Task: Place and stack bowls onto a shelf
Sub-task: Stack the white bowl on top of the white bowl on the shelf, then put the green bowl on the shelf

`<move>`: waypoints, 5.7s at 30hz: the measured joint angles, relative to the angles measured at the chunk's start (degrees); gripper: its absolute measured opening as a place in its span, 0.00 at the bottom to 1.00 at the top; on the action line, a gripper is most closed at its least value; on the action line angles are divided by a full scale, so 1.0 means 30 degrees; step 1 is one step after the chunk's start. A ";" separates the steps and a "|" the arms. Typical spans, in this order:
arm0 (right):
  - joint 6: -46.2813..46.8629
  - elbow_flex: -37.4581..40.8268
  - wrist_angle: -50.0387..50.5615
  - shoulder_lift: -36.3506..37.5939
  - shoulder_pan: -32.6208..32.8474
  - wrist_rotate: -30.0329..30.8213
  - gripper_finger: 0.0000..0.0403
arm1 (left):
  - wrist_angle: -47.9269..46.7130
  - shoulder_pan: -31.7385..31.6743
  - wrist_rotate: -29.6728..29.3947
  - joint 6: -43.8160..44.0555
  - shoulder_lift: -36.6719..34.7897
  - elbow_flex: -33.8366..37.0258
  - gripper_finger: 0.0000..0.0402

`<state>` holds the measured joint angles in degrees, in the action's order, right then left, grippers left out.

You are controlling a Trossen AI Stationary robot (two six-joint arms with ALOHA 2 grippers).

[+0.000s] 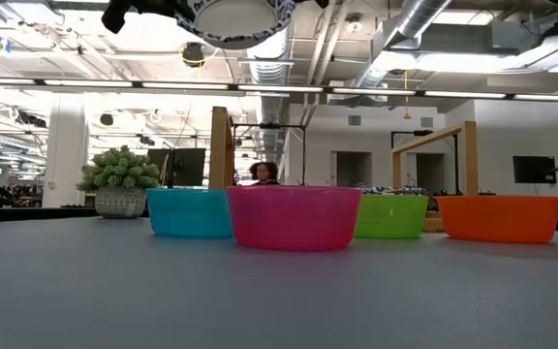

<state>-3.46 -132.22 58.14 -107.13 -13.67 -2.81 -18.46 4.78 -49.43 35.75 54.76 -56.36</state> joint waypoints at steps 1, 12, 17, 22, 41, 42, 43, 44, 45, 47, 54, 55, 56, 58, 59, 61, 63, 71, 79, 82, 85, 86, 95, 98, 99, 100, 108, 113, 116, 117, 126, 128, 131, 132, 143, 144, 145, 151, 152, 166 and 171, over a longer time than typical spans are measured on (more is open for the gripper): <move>0.0000 0.0005 -0.0012 0.0000 0.0000 -0.0005 0.44 | 0.0000 0.0000 -0.0006 0.0000 0.0000 -0.0007 0.00; 0.0268 0.0027 0.0223 0.0007 -0.0022 0.0000 0.05 | -0.0007 0.0000 0.0410 -0.1546 -0.0007 0.0001 0.08; 0.0899 0.0049 0.0324 0.0162 -0.0459 -0.0051 0.05 | -0.0004 0.0000 0.1368 -0.2349 -0.0007 0.0001 0.27; 0.1100 0.0044 0.1340 0.1062 -0.1607 -0.0044 0.05 | -0.0049 -0.0007 0.1898 -0.2921 0.0000 0.0001 0.48; -0.3897 0.3201 0.8098 0.1604 -1.1852 -0.5450 0.05 | -0.1120 -0.0007 0.2396 -0.2239 -0.0007 0.0001 0.68; -0.4215 0.3807 0.8069 0.1569 -1.2197 -0.5925 0.05 | -0.1164 -0.0007 0.2393 -0.2107 -0.0003 0.0001 0.68; -0.4555 0.4397 0.8056 0.1552 -1.2480 -0.6132 0.05 | -0.1207 -0.0007 0.2389 -0.1962 0.0000 0.0001 0.68; -0.4894 0.4975 0.8056 0.1552 -1.2721 -0.6182 0.05 | -0.1260 -0.0007 0.2385 -0.1820 -0.0007 0.0001 0.68; -0.5205 0.5572 0.8054 0.1559 -1.2920 -0.6188 0.05 | -0.1336 -0.0007 0.2384 -0.1686 -0.0007 0.0001 0.68; -0.5516 0.6691 0.7955 0.1559 -1.3292 -0.6207 0.05 | -0.1516 -0.0007 0.2404 -0.1496 -0.0007 0.0001 0.68; -0.6123 0.9246 0.6643 0.1559 -1.3623 -0.6689 0.05 | -0.1632 -0.0007 0.2477 -0.0992 -0.0007 0.0001 0.68; -0.6282 0.9469 0.6491 0.1559 -1.3617 -0.6708 0.05 | -0.1632 -0.0007 0.2477 -0.0958 -0.0007 0.0001 0.68; -0.6380 0.9663 0.6370 0.1559 -1.3617 -0.6737 0.05 | -0.1639 -0.0007 0.2477 -0.0844 -0.0001 0.0001 0.68; -0.6493 1.0011 0.6052 0.1559 -1.3617 -0.6769 0.05 | -0.1632 -0.0007 0.2484 -0.0698 -0.0007 0.0001 0.68; -0.6518 1.0219 0.5844 0.1559 -1.3617 -0.6773 0.05 | -0.1632 -0.0007 0.2484 -0.0692 -0.0007 0.0001 0.68; -0.6521 1.0630 0.5610 0.1559 -1.3617 -0.6776 0.05 | -0.1639 -0.0007 0.2484 -0.0689 -0.0007 0.0001 0.68; -0.6516 1.1016 0.5525 0.1559 -1.3640 -0.6768 0.05 | -0.1647 -0.0007 0.2484 -0.0685 -0.0007 0.0001 0.68; -0.6506 1.1929 0.4924 0.1559 -1.3712 -0.7008 0.05 | -0.1735 -0.0007 0.2388 -0.0685 -0.0007 0.0001 0.68; -0.5833 1.2594 0.3689 0.1559 -1.3704 -0.6513 0.06 | -0.1741 -0.0007 0.2360 -0.0685 -0.0007 0.0001 0.68; -0.5799 1.2594 0.3690 0.1559 -1.3712 -0.6523 0.07 | -0.1741 -0.0007 0.2345 -0.0685 -0.0007 0.0001 0.68; -0.5806 1.2594 0.3737 0.1559 -1.3712 -0.6513 0.06 | -0.1741 -0.0007 0.2338 -0.0685 -0.0007 0.0001 0.68; -0.5807 1.2594 0.3718 0.1559 -1.3712 -0.6513 0.06 | -0.1741 -0.0007 0.2338 -0.0690 -0.0007 0.0001 0.68; -0.5498 1.2594 0.3458 0.1559 -1.3712 -0.6374 0.19 | -0.1756 -0.0007 0.2338 -0.0692 -0.0007 0.0001 0.68; -0.5493 1.2594 0.3458 0.1559 -1.3712 -0.6348 0.25 | -0.1763 -0.0007 0.2338 -0.0692 -0.0007 0.0001 0.68; -0.5493 1.2594 0.3458 0.1559 -1.3712 -0.6331 0.27 | -0.1770 -0.0007 0.2338 -0.0692 -0.0007 0.0001 0.68; -0.5496 1.2594 0.3458 0.1559 -1.3709 -0.6339 0.28 | -0.1770 -0.0007 0.2338 -0.0692 -0.0007 0.0001 0.68; -0.5496 1.2592 0.3454 0.1559 -1.3709 -0.5978 0.45 | -0.2055 -0.0006 0.2338 -0.0692 -0.0005 0.0001 0.68; -0.5486 1.1705 0.3538 0.1559 -1.3748 -0.5212 0.51 | -0.2091 -0.0006 0.2338 -0.0692 -0.0007 0.0001 0.68; -0.5288 1.0528 0.3520 0.1559 -1.3744 -0.4516 0.52 | -0.2157 -0.0007 0.2338 -0.0692 -0.0007 0.0001 0.68; -0.5142 1.0083 0.3527 0.1562 -1.3729 -0.4497 0.52 | -0.2188 -0.0007 0.2338 -0.0692 -0.0006 0.0001 0.68; -0.3617 0.7750 0.3504 0.1596 -0.9930 -0.5581 0.51 | -0.2359 -0.0006 0.2338 -0.0692 -0.0007 0.0001 0.68; -0.4682 0.7975 0.3557 0.1588 -0.8257 -0.5581 0.51 | -0.2617 -0.0007 0.2340 -0.0685 -0.0005 0.0001 0.68; -0.7023 0.8490 0.4051 0.1588 -0.5705 -0.5223 0.51 | -0.2921 -0.0007 0.2353 -0.0546 -0.0007 0.0008 0.68; -0.7753 0.8755 0.4229 0.1588 -0.4928 -0.4860 0.51 | -0.3031 -0.0007 0.2366 -0.0497 -0.0007 0.0008 0.68; -1.0024 1.4081 0.1797 0.1566 -0.0774 -0.4444 0.51 | -0.3254 -0.0007 0.2403 -0.0700 -0.0007 0.0008 0.68; -0.9836 1.4576 0.1217 0.1566 -0.0715 -0.4452 0.51 | -0.3349 -0.0002 0.2420 -0.0699 -0.0002 0.0008 0.68; -0.9711 1.5007 0.0697 0.1566 -0.0678 -0.4452 0.51 | -0.3469 -0.0004 0.2512 -0.0699 0.0000 0.0008 0.68; -0.9326 1.6900 -0.2105 0.1574 -0.0690 -0.4444 0.51 | -0.3847 -0.0004 0.2557 -0.0663 -0.0007 0.0008 0.68; -0.9310 1.7183 -0.2345 0.1571 -0.0695 -0.4444 0.51 | -0.3875 -0.0001 0.2557 -0.0656 -0.0007 0.0008 0.68; -0.8337 2.0312 -0.6184 0.1566 -0.0882 -0.3357 0.51 | -0.3891 -0.0006 0.2564 -0.0322 -0.0004 0.0008 0.68; -0.8149 2.0832 -0.6975 0.1566 -0.0998 -0.3322 0.51 | -0.3891 -0.0006 0.2564 -0.0206 0.0000 0.0008 0.68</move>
<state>-27.91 -69.72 37.21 -102.43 -16.67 -12.78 -30.13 4.76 -41.74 35.13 54.76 -56.34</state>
